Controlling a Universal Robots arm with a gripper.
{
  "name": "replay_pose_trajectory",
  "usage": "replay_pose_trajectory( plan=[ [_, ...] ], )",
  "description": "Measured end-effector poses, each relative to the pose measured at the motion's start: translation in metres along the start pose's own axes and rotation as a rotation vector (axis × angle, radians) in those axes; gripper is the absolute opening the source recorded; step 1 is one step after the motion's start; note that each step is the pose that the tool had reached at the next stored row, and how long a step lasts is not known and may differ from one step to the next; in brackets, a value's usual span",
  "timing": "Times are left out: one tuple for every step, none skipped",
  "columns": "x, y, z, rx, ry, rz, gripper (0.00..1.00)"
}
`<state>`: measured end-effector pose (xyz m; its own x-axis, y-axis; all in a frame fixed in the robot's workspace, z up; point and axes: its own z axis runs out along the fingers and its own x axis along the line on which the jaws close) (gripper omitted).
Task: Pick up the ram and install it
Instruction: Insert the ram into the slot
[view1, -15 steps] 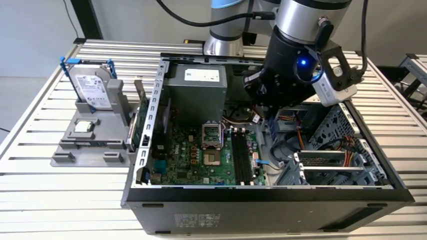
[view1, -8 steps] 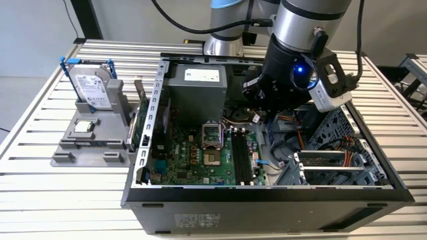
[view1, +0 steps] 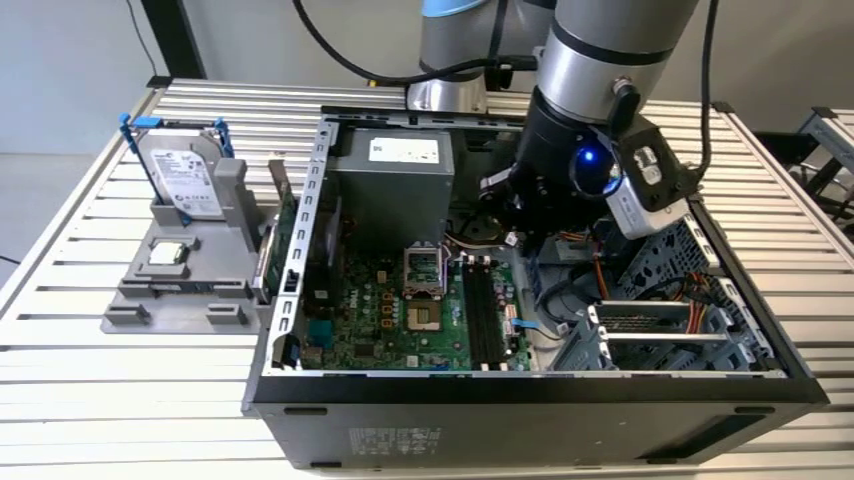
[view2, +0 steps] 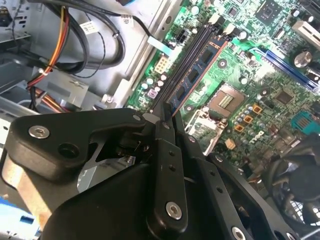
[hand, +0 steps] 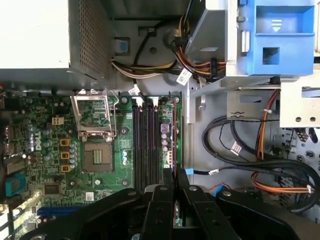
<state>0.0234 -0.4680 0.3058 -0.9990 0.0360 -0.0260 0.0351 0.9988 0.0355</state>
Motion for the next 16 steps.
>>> replay_pose_trajectory(
  plan=[
    [0.0006, -0.0001, 0.0018, 0.0003, 0.0000, 0.000, 0.00],
    [0.0010, -0.0002, 0.0035, 0.0005, 0.0003, 0.001, 0.00],
    [0.0012, -0.0003, 0.0053, 0.0006, 0.0008, 0.000, 0.00],
    [0.0014, -0.0003, 0.0071, 0.0006, 0.0010, 0.000, 0.00],
    [0.0016, -0.0004, 0.0089, 0.0005, 0.0011, 0.001, 0.00],
    [0.0017, -0.0004, 0.0107, 0.0005, 0.0012, 0.001, 0.00],
    [0.0018, -0.0005, 0.0125, 0.0006, 0.0012, 0.001, 0.00],
    [0.0018, -0.0006, 0.0144, 0.0006, 0.0013, 0.001, 0.00],
    [0.0019, -0.0006, 0.0162, 0.0006, 0.0015, 0.001, 0.00],
    [0.0020, -0.0007, 0.0180, 0.0006, 0.0018, 0.001, 0.00],
    [0.0020, -0.0008, 0.0198, 0.0005, 0.0020, 0.001, 0.00],
    [0.0021, -0.0008, 0.0217, 0.0006, 0.0021, 0.001, 0.00],
    [0.0021, -0.0009, 0.0236, 0.0006, 0.0021, 0.001, 0.00],
    [0.0022, -0.0010, 0.0254, 0.0006, 0.0021, 0.001, 0.00],
    [0.0022, -0.0010, 0.0271, 0.0006, 0.0021, 0.001, 0.00],
    [0.0023, -0.0011, 0.0290, 0.0005, 0.0021, 0.001, 0.00]
  ],
)
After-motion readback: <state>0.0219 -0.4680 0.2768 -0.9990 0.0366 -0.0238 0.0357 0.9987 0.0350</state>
